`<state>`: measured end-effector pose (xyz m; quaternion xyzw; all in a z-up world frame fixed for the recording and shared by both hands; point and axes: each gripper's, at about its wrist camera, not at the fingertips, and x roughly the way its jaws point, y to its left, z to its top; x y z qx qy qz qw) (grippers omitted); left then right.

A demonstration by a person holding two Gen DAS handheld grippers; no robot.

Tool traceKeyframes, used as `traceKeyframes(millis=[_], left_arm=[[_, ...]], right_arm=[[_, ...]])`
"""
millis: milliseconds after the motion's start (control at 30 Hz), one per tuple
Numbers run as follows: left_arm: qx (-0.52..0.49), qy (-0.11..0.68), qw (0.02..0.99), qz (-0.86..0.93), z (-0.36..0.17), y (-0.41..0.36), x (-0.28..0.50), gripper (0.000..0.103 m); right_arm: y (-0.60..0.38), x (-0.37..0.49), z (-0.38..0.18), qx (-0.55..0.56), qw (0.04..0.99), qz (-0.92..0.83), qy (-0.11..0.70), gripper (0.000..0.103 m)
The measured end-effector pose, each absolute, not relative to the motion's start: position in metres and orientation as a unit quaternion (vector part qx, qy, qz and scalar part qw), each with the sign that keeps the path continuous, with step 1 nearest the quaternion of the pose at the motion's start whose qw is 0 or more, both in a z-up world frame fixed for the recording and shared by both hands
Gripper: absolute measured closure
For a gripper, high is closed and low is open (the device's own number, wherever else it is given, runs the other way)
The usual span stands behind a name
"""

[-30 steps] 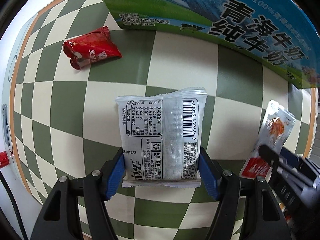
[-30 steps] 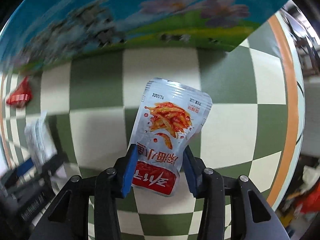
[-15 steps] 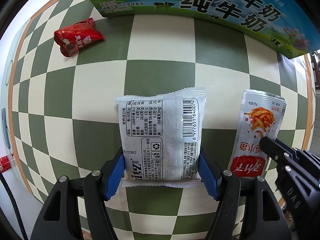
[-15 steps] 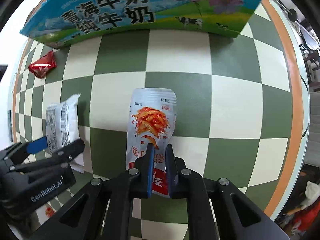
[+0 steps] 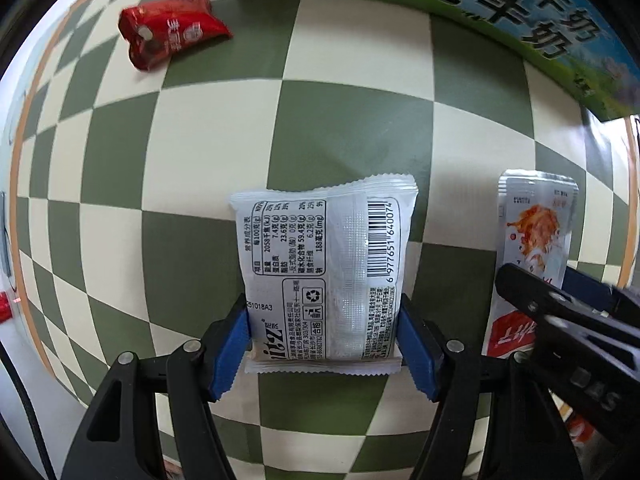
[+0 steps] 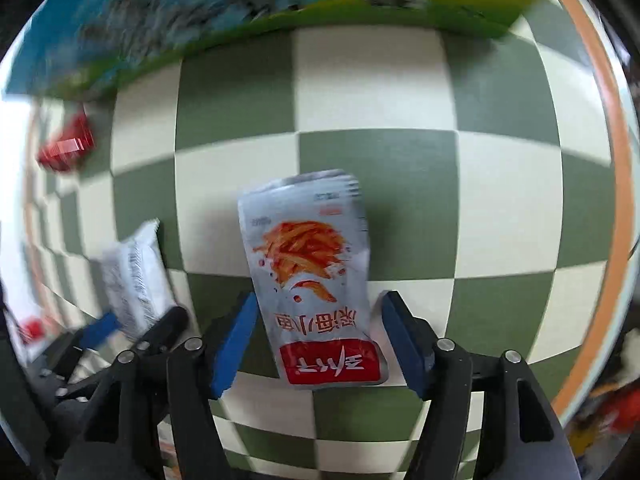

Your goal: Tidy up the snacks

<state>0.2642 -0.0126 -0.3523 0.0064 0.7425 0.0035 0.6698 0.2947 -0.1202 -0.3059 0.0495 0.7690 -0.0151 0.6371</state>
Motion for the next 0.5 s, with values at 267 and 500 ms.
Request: traceKeyframes(millis=[267,500], left_arm=[[0.006,0.739,0.673,0.000,-0.352,-0.010,0.263,0.036],[0.012,0.734,0.679,-0.007,-0.348,-0.012,0.262,0.036]], right_arm=[[-0.094,0.296,-0.316,-0.044,0.665,-0.008,0.745,0.066],[-0.114,0.278,-0.310,-0.019,0.692,-0.012,0.721,0.081]])
